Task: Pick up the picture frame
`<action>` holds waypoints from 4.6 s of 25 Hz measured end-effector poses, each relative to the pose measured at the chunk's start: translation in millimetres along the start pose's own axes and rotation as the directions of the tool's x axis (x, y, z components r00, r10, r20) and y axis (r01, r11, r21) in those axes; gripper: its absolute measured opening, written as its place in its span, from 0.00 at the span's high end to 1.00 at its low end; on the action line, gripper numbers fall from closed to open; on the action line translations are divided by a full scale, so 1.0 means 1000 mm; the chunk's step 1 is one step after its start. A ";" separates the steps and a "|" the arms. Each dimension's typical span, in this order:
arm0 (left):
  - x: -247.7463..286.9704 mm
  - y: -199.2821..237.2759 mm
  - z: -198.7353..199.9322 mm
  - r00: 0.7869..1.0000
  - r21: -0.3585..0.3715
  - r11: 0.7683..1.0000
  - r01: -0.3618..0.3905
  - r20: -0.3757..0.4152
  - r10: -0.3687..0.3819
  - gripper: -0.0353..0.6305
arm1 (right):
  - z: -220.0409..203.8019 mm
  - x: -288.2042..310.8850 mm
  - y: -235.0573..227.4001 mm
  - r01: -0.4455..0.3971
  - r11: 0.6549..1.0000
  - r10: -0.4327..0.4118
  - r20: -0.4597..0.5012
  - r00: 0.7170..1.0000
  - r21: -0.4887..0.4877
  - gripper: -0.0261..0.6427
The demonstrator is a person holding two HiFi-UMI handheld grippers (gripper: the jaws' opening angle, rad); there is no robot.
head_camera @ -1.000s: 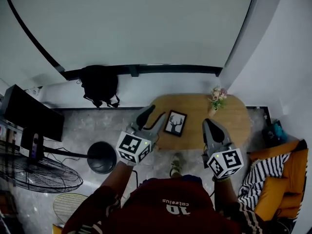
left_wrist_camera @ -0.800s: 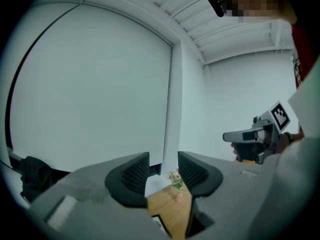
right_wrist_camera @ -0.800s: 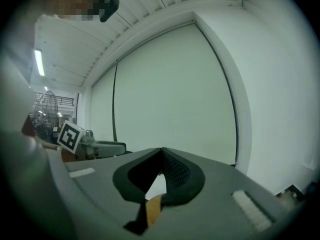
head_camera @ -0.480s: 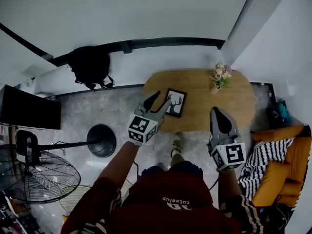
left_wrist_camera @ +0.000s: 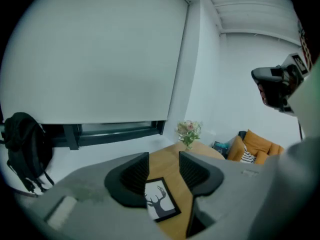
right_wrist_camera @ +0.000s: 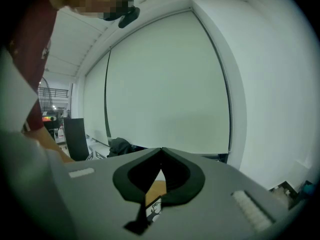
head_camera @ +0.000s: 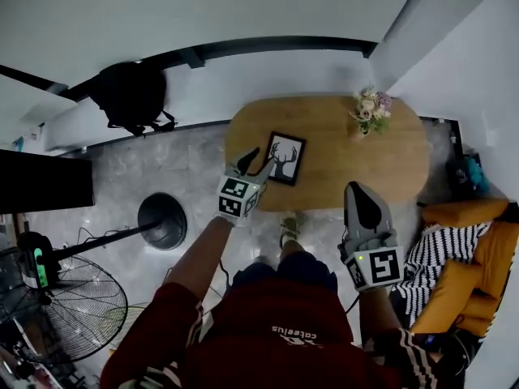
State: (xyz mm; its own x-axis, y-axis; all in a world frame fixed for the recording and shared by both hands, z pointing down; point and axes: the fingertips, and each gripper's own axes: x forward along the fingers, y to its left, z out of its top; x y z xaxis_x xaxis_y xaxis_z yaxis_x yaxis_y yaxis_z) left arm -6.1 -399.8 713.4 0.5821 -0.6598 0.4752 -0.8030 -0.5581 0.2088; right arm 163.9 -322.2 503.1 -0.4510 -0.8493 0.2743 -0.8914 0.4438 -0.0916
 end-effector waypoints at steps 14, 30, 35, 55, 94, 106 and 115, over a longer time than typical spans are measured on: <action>0.106 0.059 -0.139 0.984 -0.014 1.000 -0.024 -0.176 0.021 0.65 | -0.084 0.033 -0.014 0.029 0.999 -0.028 -0.040 0.999 0.042 0.97; 0.183 0.107 -0.258 0.935 -0.009 0.991 -0.130 -0.335 0.120 0.72 | -0.152 0.047 -0.027 0.049 0.998 -0.049 0.010 0.999 0.029 0.97; 0.187 0.109 -0.261 0.921 -0.063 0.983 -0.174 -0.362 0.140 0.71 | -0.157 0.049 -0.034 0.058 0.997 -0.057 -0.021 0.998 0.045 0.97; 0.168 0.116 -0.229 0.911 -0.223 0.941 -0.254 -0.383 0.155 0.83 | -0.138 0.046 -0.042 0.073 0.991 -0.066 -0.069 0.995 0.110 0.97; -0.294 0.026 0.127 0.939 -0.079 0.976 -0.205 0.267 0.219 0.83 | 0.071 -0.109 0.151 0.023 0.998 -0.017 0.102 0.995 -0.064 0.97; -0.442 -0.037 0.150 0.858 -0.032 0.978 -0.204 0.476 0.194 0.83 | 0.099 -0.188 0.227 0.038 0.995 -0.016 0.238 0.971 -0.088 0.97; -0.482 -0.064 0.166 0.846 0.014 0.981 -0.194 0.509 0.160 0.83 | 0.112 -0.210 0.239 0.070 0.997 -0.060 0.279 0.958 -0.023 0.97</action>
State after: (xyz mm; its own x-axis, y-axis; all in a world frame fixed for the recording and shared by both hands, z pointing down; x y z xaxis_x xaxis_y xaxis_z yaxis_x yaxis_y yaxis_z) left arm -214.4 -129.6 329.4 0.4285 -0.9035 0.0002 -0.8989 -0.4263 0.1008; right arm 40.8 -70.0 316.8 -0.3907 -0.9205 0.0015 -0.9194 0.3901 -0.0499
